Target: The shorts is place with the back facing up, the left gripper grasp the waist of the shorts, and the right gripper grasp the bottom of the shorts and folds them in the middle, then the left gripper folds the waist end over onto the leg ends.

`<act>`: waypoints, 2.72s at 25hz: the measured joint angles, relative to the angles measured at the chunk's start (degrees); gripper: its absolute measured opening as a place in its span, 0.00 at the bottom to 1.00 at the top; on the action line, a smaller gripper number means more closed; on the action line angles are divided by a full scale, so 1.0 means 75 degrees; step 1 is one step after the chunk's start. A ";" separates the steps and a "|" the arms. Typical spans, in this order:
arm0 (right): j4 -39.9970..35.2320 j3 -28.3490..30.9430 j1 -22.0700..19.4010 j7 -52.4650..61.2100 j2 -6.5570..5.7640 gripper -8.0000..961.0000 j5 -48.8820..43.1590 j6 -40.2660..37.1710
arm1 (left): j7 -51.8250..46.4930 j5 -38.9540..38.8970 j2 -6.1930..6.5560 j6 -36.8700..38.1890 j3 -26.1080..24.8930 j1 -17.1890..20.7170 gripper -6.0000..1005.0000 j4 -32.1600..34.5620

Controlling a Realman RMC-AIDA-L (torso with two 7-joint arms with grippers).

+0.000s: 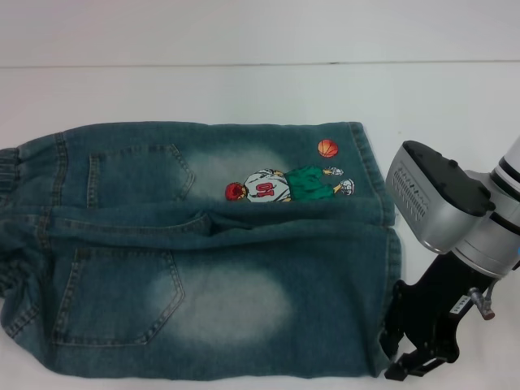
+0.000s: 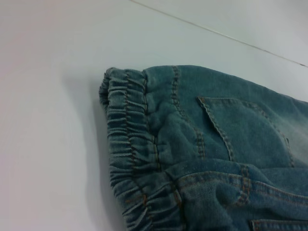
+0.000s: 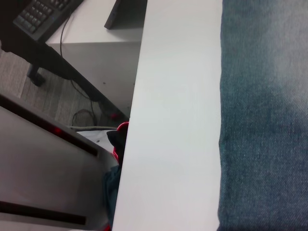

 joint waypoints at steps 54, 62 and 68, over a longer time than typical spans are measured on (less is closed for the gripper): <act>0.1100 0.4123 -0.2012 -0.3330 -0.0614 0.04 0.4319 0.2454 | 0.0151 -0.2280 -0.0042 -0.0881 -0.0857 0.0147 0.06 -0.0585; 0.1118 0.4135 -0.2025 -0.3617 -0.0452 0.03 0.5096 0.3172 | 0.0331 -0.3252 -0.0159 -0.1295 -0.0830 0.0260 0.06 -0.0667; 0.1100 0.4060 -0.1801 -0.3915 -0.0196 0.03 0.5282 0.4031 | 0.0551 -0.3712 -0.0174 -0.1943 -0.0783 0.0091 0.06 -0.1019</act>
